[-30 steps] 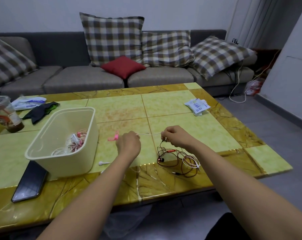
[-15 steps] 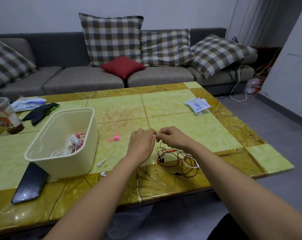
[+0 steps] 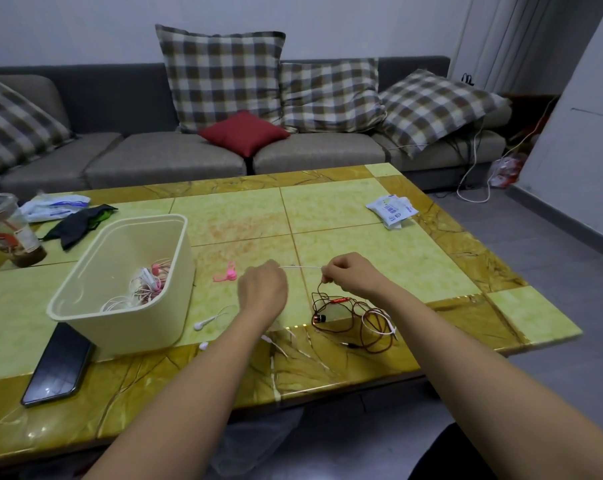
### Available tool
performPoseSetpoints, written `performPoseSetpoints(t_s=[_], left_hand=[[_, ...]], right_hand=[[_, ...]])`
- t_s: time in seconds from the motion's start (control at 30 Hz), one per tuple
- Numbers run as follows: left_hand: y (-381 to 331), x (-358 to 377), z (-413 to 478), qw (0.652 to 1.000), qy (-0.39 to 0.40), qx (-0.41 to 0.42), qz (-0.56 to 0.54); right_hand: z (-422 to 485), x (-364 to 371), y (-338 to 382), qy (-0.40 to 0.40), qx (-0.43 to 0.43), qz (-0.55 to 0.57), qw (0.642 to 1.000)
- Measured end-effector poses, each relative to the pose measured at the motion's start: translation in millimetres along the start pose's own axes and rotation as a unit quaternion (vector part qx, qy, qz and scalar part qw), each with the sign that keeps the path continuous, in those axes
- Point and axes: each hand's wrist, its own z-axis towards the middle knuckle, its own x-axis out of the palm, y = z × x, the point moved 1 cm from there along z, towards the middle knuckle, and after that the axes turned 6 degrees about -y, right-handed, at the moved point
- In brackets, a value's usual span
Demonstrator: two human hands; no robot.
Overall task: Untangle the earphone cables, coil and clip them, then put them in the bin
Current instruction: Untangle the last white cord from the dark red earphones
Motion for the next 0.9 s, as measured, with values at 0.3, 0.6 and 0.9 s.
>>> performPoseSetpoints(t_s=[0.3,0.6,0.9], left_hand=[[-20,7,-5,0.986,0.041,0.152,-0.062],[11,-2,1,0.997,-0.033,-0.023,0.059],[-25,4,-2,0.992,-0.001,0.042,-0.121]], right_hand=[[2,8,12,0.035,-0.031,-0.017,0.999],[0,-9,0,-0.078,-0.034,-0.018,0.996],[1,-9,-2,0.014,-0.031,0.003,0.999]])
